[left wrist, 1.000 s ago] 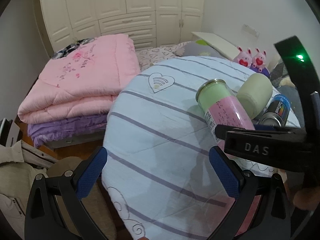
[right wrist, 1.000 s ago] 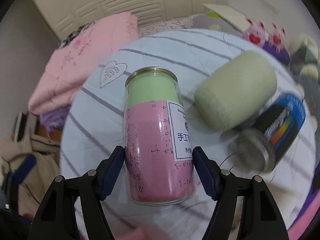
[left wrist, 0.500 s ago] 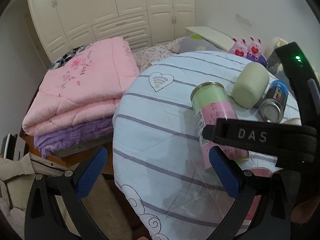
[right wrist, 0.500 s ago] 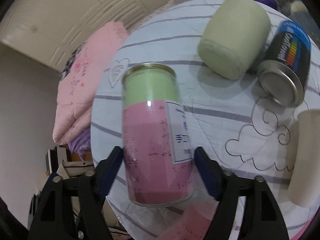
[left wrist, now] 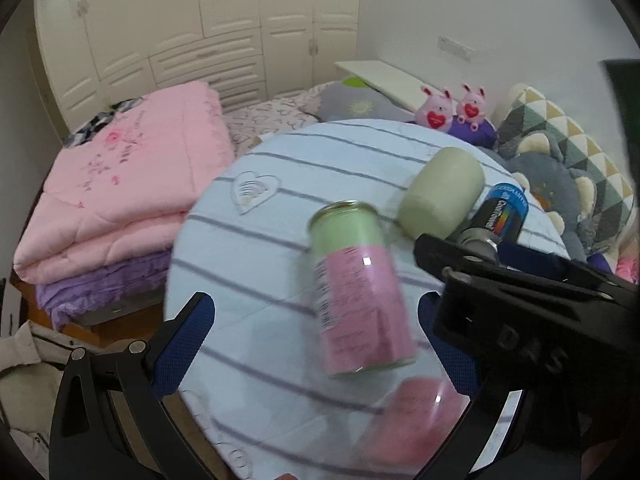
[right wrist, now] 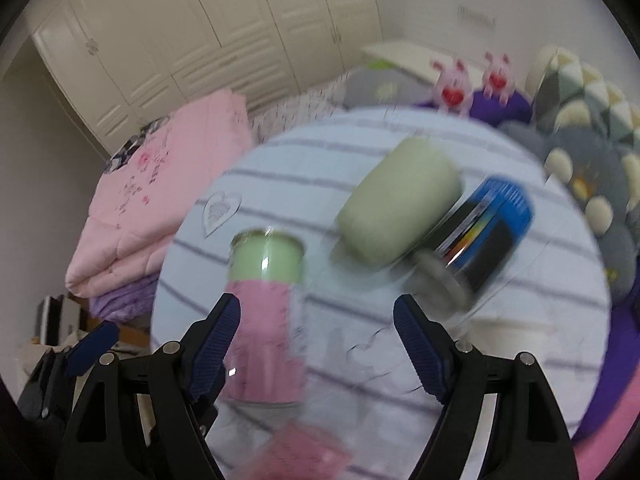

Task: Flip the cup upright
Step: 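Lift the jar with the right tool and rotate it upright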

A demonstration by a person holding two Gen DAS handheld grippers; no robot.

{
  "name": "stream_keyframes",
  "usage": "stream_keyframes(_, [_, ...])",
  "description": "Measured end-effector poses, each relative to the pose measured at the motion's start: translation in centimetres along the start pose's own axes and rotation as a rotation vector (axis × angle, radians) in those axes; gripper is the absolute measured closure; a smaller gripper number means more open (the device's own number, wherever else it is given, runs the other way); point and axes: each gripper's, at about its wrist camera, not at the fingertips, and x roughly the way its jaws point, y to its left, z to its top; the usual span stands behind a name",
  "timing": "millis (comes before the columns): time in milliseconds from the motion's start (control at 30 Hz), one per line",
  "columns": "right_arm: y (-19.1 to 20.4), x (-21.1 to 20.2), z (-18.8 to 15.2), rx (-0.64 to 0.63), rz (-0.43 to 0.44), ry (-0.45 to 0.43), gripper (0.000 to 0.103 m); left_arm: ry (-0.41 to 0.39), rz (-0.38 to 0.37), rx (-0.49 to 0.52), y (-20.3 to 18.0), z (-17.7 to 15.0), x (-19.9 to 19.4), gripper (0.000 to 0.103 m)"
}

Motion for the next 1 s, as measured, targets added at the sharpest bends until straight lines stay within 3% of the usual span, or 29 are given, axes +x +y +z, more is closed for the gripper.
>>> stream_keyframes(200, [-1.6,-0.9,1.1,-0.068,-0.101,-0.106,0.022,0.053,-0.014,-0.013,-2.3,1.5,2.7,0.0])
stream_keyframes(367, [-3.4,-0.6,1.5,-0.084,-0.135,-0.137,0.022,0.099,0.0,-0.021,-3.4,2.4,5.2,0.0])
stream_keyframes(667, [-4.8,1.4,1.9,-0.077,-0.093,-0.114,0.022,0.175,0.006,-0.051,-3.3,3.0,8.3,0.001])
stream_keyframes(933, [-4.7,1.9,1.8,-0.083,-0.055,-0.1,0.022,0.252,0.019,-0.053,-3.0,2.7,10.1,0.031])
stream_keyframes(1000, [-4.8,1.8,1.7,-0.082,-0.049,-0.095,0.022,0.25,0.018,-0.053,-3.1,2.7,10.1,0.031])
